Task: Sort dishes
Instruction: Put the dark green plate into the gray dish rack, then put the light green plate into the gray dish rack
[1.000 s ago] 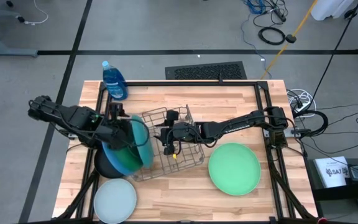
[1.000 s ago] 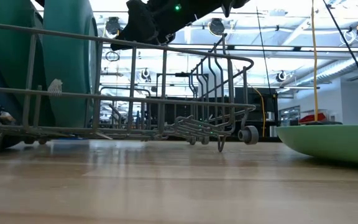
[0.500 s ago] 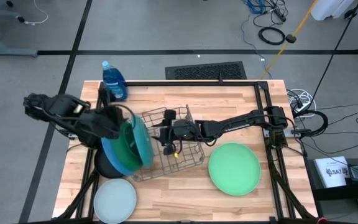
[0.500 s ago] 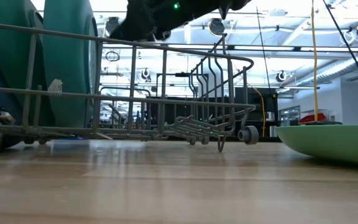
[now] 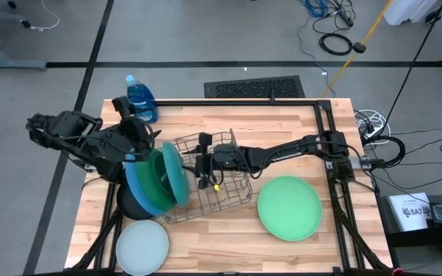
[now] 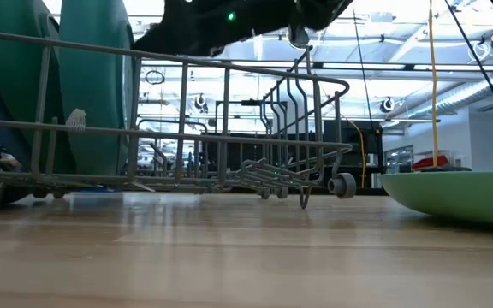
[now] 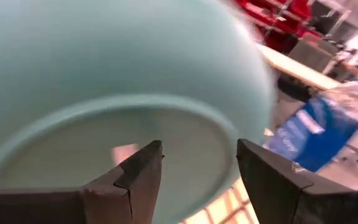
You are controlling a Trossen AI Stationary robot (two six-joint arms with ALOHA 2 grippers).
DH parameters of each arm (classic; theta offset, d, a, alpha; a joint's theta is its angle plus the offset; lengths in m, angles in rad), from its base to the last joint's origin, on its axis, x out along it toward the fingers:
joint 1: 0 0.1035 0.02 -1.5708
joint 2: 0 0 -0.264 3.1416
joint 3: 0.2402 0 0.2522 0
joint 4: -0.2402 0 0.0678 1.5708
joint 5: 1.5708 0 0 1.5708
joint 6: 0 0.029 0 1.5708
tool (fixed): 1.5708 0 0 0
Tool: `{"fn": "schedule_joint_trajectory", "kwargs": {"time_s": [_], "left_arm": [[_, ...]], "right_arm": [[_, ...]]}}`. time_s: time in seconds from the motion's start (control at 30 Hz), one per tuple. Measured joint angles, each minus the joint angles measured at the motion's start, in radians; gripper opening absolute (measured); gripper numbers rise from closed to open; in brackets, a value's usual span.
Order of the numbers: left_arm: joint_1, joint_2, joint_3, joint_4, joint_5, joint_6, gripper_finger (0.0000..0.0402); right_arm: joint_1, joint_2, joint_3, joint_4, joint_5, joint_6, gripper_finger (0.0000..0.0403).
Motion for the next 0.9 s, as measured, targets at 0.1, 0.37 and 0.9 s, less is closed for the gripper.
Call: {"fn": "schedule_joint_trajectory", "kwargs": {"time_s": [0.1,0.37,0.9], "left_arm": [[0.0,0.001,0.0,0.01,0.0,0.0,0.0325],[0.0,0.001,0.0,0.048,0.005,-0.003,0.0325],[0.0,0.002,-0.028,-0.01,0.057,-0.147,0.0325]], "right_arm": [[0.006,0.049,0.058,-0.001,-0.044,-0.003,0.0201],[0.032,0.175,0.276,-0.026,-0.045,-0.099,0.0201],[0.094,0.089,0.324,-0.413,0.183,-0.175,0.0201]]}}
